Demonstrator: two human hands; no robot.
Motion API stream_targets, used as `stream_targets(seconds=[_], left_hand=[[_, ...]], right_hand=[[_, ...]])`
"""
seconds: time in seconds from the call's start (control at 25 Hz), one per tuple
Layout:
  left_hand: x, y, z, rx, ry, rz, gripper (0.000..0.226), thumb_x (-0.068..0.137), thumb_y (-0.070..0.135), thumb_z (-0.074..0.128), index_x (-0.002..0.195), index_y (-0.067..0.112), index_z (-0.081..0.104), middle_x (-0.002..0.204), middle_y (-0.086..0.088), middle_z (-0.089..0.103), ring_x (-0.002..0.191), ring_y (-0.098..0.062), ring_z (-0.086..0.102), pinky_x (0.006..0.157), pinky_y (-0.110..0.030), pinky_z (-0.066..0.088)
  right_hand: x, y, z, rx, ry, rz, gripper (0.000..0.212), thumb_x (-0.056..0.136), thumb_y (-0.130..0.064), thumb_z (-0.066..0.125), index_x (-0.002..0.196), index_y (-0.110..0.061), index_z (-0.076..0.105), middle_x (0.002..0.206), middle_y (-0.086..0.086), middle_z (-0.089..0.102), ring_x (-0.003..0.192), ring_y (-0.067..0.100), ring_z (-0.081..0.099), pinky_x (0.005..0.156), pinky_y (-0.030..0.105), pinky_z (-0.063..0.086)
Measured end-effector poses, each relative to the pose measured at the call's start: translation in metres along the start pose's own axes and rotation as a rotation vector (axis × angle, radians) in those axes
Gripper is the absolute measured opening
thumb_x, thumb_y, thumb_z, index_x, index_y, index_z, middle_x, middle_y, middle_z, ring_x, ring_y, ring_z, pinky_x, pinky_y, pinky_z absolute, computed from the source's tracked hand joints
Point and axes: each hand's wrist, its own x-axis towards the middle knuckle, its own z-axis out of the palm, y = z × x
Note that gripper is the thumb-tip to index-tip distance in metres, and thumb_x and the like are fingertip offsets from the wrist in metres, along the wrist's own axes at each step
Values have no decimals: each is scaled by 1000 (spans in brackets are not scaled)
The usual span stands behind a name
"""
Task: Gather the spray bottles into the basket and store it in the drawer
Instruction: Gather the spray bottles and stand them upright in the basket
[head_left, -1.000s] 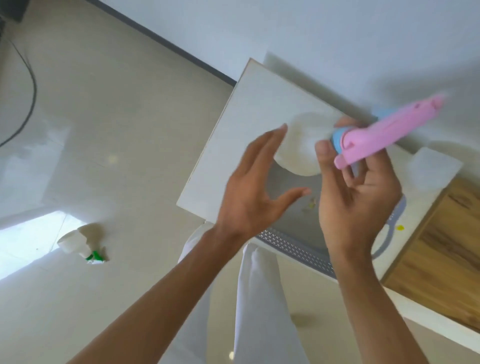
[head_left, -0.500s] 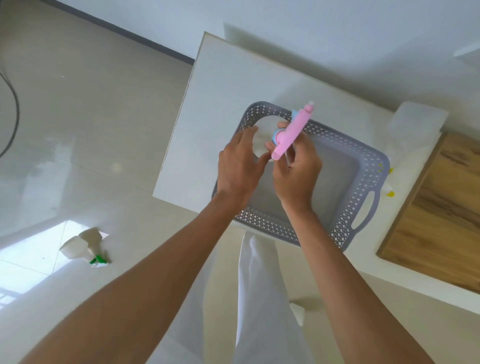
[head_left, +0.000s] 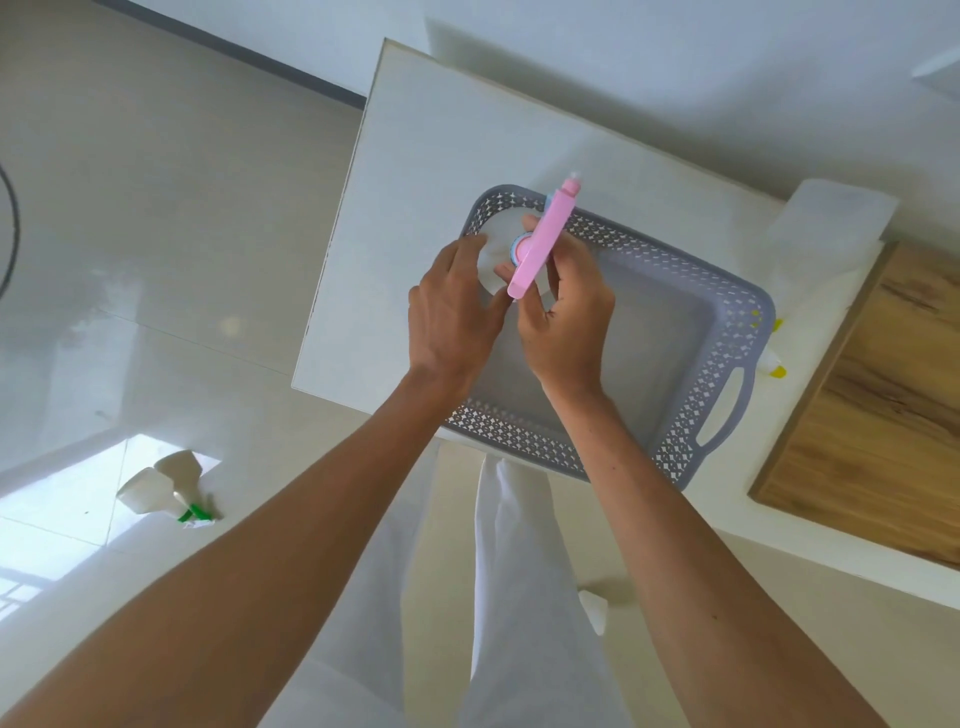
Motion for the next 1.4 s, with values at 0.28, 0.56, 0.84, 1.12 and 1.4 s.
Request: stream_targets(seconds=[0.28,0.56,0.84,1.12,1.4], left_hand=[[-31,0,-35,-48,46,3,51,78,39,80,120,14,63,116,-1,68,75,-14,73,68,-35,58],[-98,80,-25,-202,-181,223,8,92,13,66,92,6,70,83,-6,70,64,-24,66,56,-40,57],[14,251,100,424,-392,960,60,86,-2,53,142,18,47,145,-9,47,131,-30,46,98,-48,47],[79,273,163,1339,-493,1452,108,80,20,78,156,35,3,166,-4,5,153,-34,2,123,-45,19],[70,281,155,1028,-424,1267,91,74,15,82,149,23,31,151,-10,35,142,-39,25,88,-52,53]], right_hand=[[-32,-21,-69,-74,164,248,47,88,-15,81,129,0,64,123,6,67,118,14,65,103,38,56],[-55,-8,-228,-252,481,378,23,98,-13,65,116,-2,72,108,3,73,98,-4,69,88,17,58],[-50,49,-281,-71,520,487,22,97,-6,64,117,-2,72,110,7,75,98,6,73,90,25,61],[-63,77,-302,-31,451,433,22,97,-4,64,118,-3,72,114,8,74,104,11,71,93,24,59],[-85,73,-328,15,499,521,24,98,-4,64,121,-2,69,117,9,73,110,13,71,93,32,61]])
